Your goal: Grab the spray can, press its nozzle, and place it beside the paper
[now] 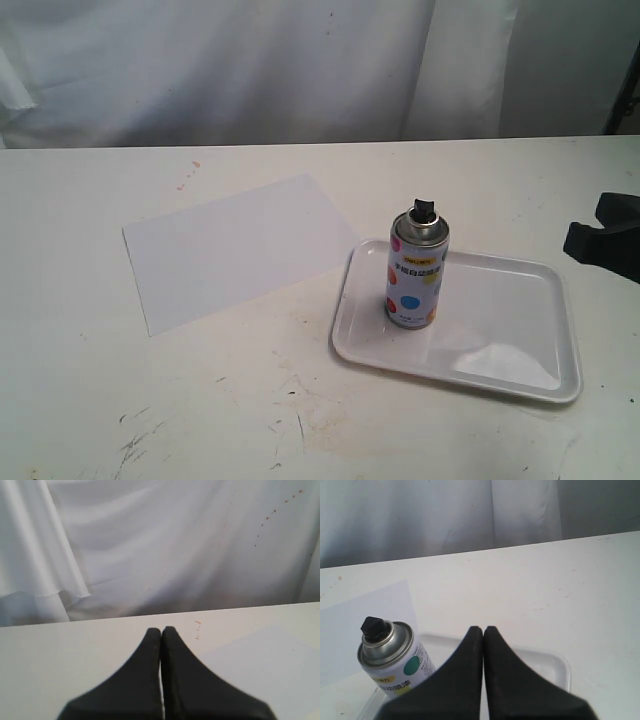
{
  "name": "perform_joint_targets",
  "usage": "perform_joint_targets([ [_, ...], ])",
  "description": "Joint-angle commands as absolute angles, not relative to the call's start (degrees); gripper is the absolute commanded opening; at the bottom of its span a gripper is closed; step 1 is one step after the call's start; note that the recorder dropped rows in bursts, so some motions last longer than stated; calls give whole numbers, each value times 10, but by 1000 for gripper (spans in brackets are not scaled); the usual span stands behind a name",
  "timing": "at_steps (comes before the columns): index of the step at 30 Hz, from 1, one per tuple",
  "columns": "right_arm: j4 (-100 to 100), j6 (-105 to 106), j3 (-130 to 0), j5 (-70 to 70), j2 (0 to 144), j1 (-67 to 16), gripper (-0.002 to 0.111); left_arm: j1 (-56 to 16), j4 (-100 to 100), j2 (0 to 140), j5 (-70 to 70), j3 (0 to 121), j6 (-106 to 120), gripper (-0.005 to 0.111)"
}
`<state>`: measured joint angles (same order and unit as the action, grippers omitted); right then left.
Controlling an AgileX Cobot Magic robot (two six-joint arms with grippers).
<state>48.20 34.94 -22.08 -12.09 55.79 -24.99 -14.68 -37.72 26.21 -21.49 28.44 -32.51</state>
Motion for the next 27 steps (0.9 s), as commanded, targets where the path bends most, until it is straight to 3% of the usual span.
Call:
perform_joint_targets([
  [1, 478, 349, -217, -120, 555, -251, 0, -91, -258, 215, -217, 257, -229, 0],
  [7, 478, 349, -217, -120, 555, -251, 0, -4, 8, 151, -154, 172, 17, 0],
  [27, 478, 349, -217, -120, 555, -251, 0, 0, -14, 0, -162, 0, 16, 0],
])
